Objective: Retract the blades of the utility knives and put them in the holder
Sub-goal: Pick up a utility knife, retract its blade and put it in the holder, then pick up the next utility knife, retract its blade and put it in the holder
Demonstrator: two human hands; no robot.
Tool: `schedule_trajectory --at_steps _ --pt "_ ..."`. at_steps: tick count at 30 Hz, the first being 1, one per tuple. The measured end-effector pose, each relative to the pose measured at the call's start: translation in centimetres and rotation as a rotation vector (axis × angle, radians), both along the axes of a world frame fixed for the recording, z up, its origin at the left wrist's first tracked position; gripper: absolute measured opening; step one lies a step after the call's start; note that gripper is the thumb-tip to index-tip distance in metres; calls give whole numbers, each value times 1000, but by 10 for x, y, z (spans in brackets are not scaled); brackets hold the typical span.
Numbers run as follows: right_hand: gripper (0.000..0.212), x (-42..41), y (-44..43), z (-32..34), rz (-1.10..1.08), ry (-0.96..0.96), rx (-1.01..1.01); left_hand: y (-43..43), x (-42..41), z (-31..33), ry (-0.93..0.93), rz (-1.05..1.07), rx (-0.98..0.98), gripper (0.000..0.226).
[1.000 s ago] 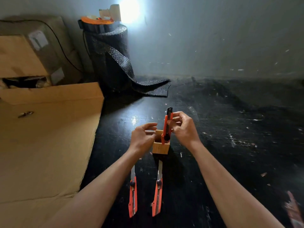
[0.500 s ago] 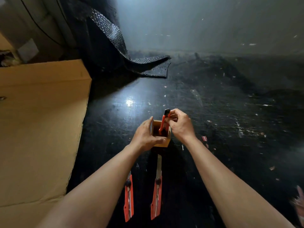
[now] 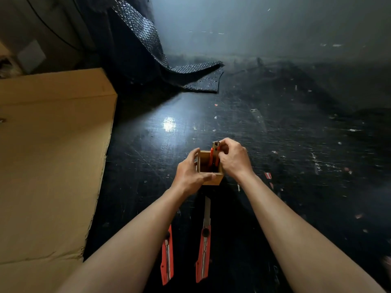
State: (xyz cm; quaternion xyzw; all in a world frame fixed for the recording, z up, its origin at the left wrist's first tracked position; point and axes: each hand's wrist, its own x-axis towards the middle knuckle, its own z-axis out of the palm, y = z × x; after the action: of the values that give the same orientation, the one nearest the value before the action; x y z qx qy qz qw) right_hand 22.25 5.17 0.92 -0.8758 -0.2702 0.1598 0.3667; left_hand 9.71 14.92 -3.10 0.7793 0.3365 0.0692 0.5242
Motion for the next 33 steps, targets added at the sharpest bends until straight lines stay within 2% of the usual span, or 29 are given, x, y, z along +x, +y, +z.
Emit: schedule_trajectory --at_steps 4,10,13,17,19,24,27,33 --pt "29 2 0 0 -23 4 6 -1 -1 0 5 0 10 106" --pt "28 1 -10 10 -25 -19 29 -3 -3 7 25 -18 31 111" --pt "36 -2 -22 17 -19 -16 9 -6 -6 13 35 -4 61 115" --pt "40 -16 -43 23 -7 -26 -45 -21 -22 24 -10 51 133 88" --pt "40 -30 -55 22 7 -13 -94 -30 -34 25 -21 116 200 82" --pt "36 -72 -83 5 42 104 -174 -60 -75 19 0 137 268 56" --pt "40 -98 -97 -12 68 169 -240 -76 -99 8 85 85 266 43" --pt "41 -148 -123 -44 113 296 -316 -104 -137 -19 238 -25 114 37"
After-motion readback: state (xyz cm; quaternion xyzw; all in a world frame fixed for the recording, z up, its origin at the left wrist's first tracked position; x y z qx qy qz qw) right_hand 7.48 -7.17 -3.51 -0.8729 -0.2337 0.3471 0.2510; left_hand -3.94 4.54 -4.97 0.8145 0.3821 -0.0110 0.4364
